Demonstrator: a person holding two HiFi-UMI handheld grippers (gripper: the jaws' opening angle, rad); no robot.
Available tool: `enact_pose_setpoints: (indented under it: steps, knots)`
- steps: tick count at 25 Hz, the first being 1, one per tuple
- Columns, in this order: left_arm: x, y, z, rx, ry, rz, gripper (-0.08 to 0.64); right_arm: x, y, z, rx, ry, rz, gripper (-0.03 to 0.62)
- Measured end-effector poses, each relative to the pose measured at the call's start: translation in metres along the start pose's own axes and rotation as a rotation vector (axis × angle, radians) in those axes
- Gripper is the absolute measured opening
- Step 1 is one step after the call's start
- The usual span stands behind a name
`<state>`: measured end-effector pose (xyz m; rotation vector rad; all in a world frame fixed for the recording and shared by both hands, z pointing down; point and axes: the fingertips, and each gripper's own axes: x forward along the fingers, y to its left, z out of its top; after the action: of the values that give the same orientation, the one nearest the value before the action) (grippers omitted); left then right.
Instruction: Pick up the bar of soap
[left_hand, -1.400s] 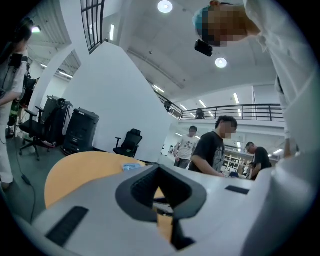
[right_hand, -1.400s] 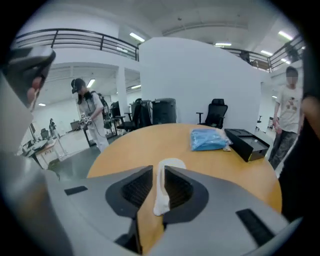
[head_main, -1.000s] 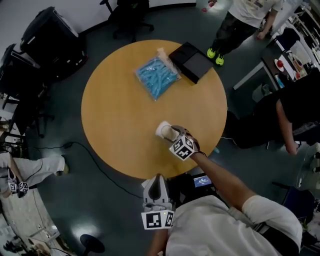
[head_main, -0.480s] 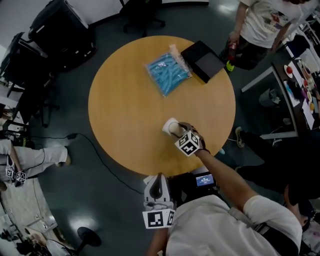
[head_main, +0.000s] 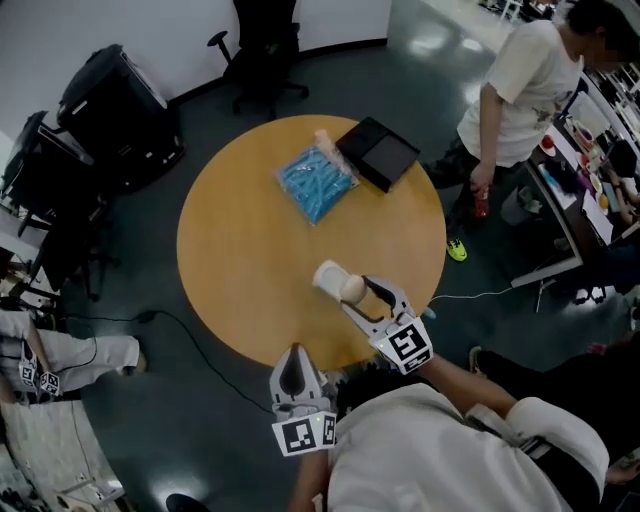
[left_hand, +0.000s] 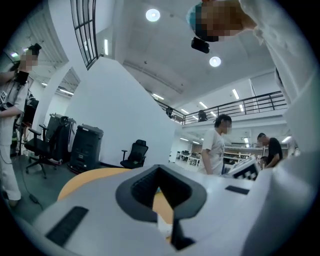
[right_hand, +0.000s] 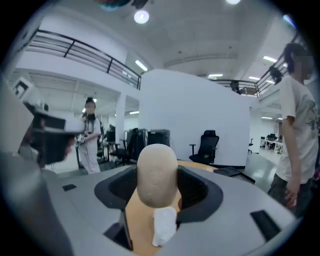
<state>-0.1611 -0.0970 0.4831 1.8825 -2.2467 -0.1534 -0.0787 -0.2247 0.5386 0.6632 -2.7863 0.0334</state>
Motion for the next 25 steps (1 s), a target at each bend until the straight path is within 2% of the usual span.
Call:
enact_pose_setpoints:
  steps: [3,5,8,12,25]
  knots:
    - [0.001,-0.004,0.014,0.0,-0.038,-0.014,0.003,-0.049,0.017,0.049,0.032,-0.151,0.003,0.259]
    - [0.001,-0.011,0.015,0.001,-0.046,-0.026,0.003,-0.073,0.024,0.06,0.06,-0.187,0.003,0.259]
    - [0.005,-0.022,0.009,0.005,-0.037,-0.052,0.003,-0.087,0.029,0.046,0.09,-0.156,0.01,0.259]
    - [0.009,-0.029,0.003,0.002,-0.014,-0.077,0.003,-0.087,0.03,0.026,0.084,-0.1,-0.019,0.259]
    - [0.014,-0.03,0.008,0.001,-0.016,-0.083,0.003,-0.088,0.036,0.037,0.066,-0.123,0.001,0.259]
